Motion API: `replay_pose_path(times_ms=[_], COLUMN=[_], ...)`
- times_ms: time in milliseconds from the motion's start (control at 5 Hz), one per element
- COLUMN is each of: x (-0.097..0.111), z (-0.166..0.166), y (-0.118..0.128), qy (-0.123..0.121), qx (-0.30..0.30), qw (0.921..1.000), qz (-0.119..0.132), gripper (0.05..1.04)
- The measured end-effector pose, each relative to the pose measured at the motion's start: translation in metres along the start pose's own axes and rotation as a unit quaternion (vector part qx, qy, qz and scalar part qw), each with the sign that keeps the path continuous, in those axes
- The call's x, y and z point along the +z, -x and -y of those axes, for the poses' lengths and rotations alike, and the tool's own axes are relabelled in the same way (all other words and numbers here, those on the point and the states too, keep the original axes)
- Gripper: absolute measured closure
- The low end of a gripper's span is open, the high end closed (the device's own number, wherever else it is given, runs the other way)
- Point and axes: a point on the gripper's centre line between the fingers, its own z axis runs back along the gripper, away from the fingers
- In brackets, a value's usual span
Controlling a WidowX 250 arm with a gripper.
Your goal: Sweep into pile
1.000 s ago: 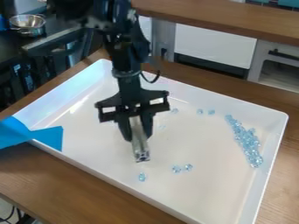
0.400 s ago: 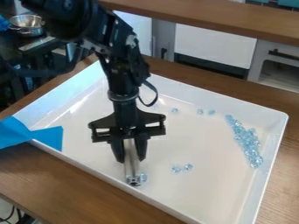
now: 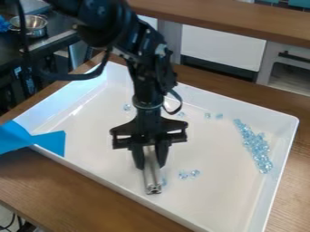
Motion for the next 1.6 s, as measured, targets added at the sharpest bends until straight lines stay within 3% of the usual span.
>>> replay_pose_path(times_ms=[400, 1000, 1400, 1600], x=[-0.006, -0.009, -0.005, 0.017], z=[0.042, 0.124, 0.143, 0.134], y=[-0.004, 0.016, 0.012, 0.013], qy=[0.005, 0.013, 0.010, 0.033], qx=[0.027, 0.064, 0.068, 0.064], qw=[0.9995, 0.9977, 0.9976, 0.9968], qz=[0.013, -0.018, -0.007, -0.035], gripper=[0.716, 0.716, 0.716, 0.716])
